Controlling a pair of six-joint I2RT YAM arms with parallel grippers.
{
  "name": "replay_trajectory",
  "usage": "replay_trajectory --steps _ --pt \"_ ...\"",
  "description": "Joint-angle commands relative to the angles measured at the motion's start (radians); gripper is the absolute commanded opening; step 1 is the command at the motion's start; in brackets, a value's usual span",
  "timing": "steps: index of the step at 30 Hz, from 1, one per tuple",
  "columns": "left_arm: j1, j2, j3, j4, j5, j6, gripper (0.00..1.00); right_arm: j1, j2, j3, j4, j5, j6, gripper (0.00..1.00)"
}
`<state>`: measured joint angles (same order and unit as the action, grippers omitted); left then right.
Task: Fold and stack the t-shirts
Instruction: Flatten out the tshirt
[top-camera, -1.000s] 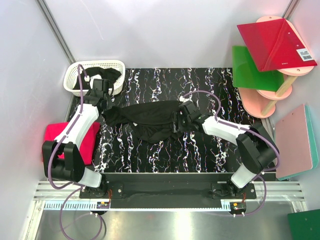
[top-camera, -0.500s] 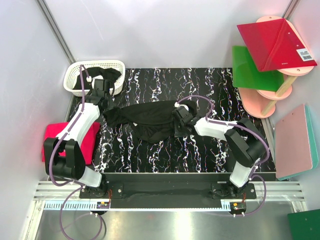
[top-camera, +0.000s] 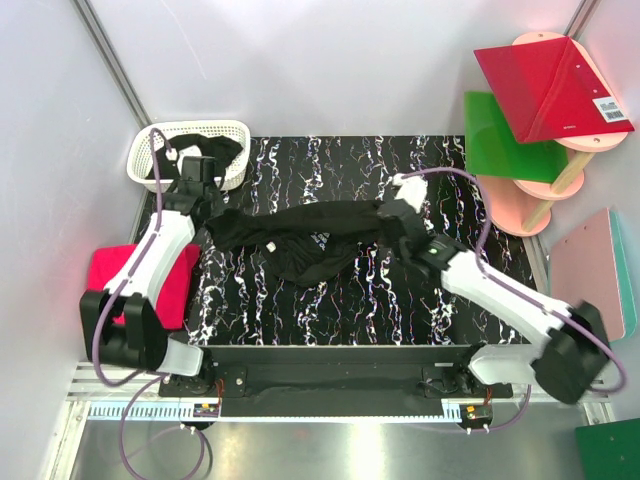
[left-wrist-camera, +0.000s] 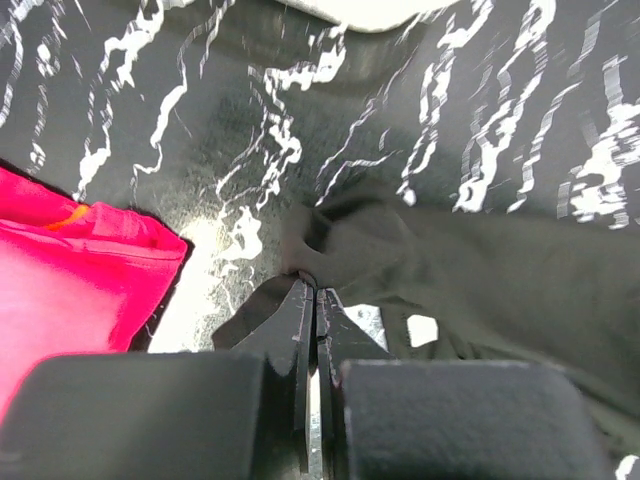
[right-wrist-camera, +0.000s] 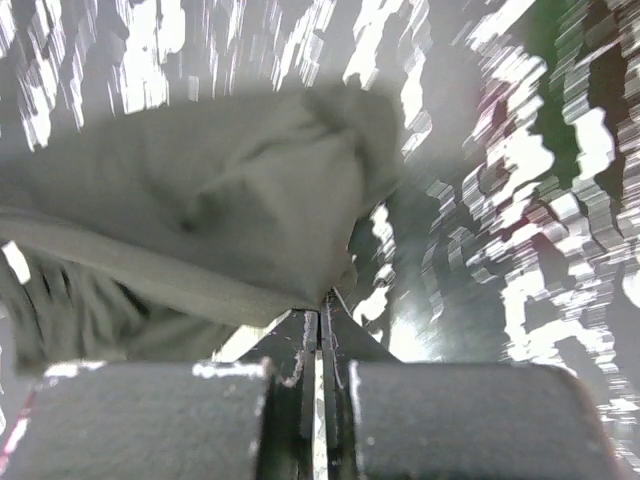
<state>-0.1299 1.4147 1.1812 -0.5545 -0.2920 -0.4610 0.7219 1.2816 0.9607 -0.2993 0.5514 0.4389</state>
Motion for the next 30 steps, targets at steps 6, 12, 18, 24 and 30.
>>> replay_trajectory --steps 6,12,18,24,30 --pt "-0.010 -0.343 -0.043 0.070 0.004 -0.005 0.00 0.004 -0.315 -0.062 0.026 0.234 -0.086 0.00" --pt "-0.011 -0.619 -0.065 0.068 -0.010 0.031 0.00 0.004 -0.557 -0.132 0.066 0.236 -0.149 0.00" --pt "-0.011 -0.784 0.023 0.050 0.014 0.114 0.00 0.004 -0.674 -0.108 0.106 0.125 -0.209 0.00" --pt "-0.011 -0.855 0.188 -0.018 0.157 0.163 0.00 0.004 -0.705 -0.002 0.086 -0.003 -0.276 0.00" --pt "-0.011 -0.898 0.380 -0.087 0.280 0.217 0.00 0.005 -0.734 0.144 -0.003 -0.093 -0.365 0.00"
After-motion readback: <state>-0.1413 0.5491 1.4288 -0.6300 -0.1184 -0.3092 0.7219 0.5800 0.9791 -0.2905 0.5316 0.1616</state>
